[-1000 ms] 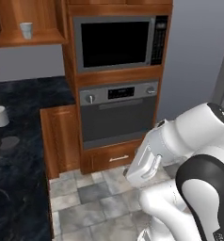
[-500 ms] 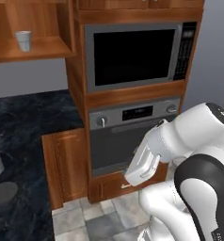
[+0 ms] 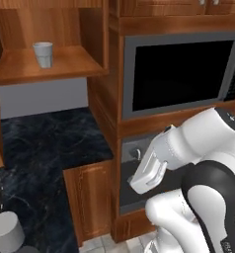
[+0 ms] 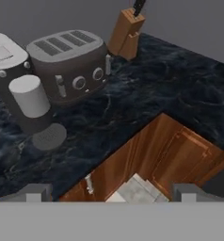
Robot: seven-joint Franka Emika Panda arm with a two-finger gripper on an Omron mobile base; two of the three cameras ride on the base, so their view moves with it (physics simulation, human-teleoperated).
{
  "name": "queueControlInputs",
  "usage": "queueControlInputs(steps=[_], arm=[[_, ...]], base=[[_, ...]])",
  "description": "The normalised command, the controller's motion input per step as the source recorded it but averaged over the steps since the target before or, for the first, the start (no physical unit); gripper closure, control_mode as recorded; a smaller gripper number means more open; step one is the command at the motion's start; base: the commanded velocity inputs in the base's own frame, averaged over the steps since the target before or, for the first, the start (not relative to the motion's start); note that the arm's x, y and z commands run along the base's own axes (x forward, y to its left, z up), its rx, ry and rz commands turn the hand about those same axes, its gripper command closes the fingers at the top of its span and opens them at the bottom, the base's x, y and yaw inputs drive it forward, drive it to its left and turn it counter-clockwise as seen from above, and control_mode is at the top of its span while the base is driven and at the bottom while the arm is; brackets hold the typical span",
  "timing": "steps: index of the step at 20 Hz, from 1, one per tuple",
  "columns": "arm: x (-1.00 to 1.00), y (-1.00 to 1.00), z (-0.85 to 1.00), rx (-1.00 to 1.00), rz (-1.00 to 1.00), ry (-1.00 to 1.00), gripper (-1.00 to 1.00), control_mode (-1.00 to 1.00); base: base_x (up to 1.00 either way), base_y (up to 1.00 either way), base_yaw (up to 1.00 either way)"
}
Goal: There is a bowl on the dining counter. Grab a lemon wedge from the fridge and place it in the bowl. Then get the liquor bottle and glass cup from the cabinet and place them next to the bowl.
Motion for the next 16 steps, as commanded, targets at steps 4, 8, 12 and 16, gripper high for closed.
queueControlInputs(steps=[4,8,12,16], arm=[[0.00,0.00,0.00,0.00,0.00,0.00,-1.00,1.00],[0.00,0.00,0.00,0.00,0.00,0.00,-1.00,1.00],[0.00,0.00,0.00,0.00,0.00,0.00,-1.00,1.00],[0.00,0.00,0.00,0.00,0.00,0.00,-1.00,1.00]], base=[[0.46,0.48,0.27],[0.51,0.34,0.39],[0.61,0.10,0.39],[0.69,0.09,0.34]])
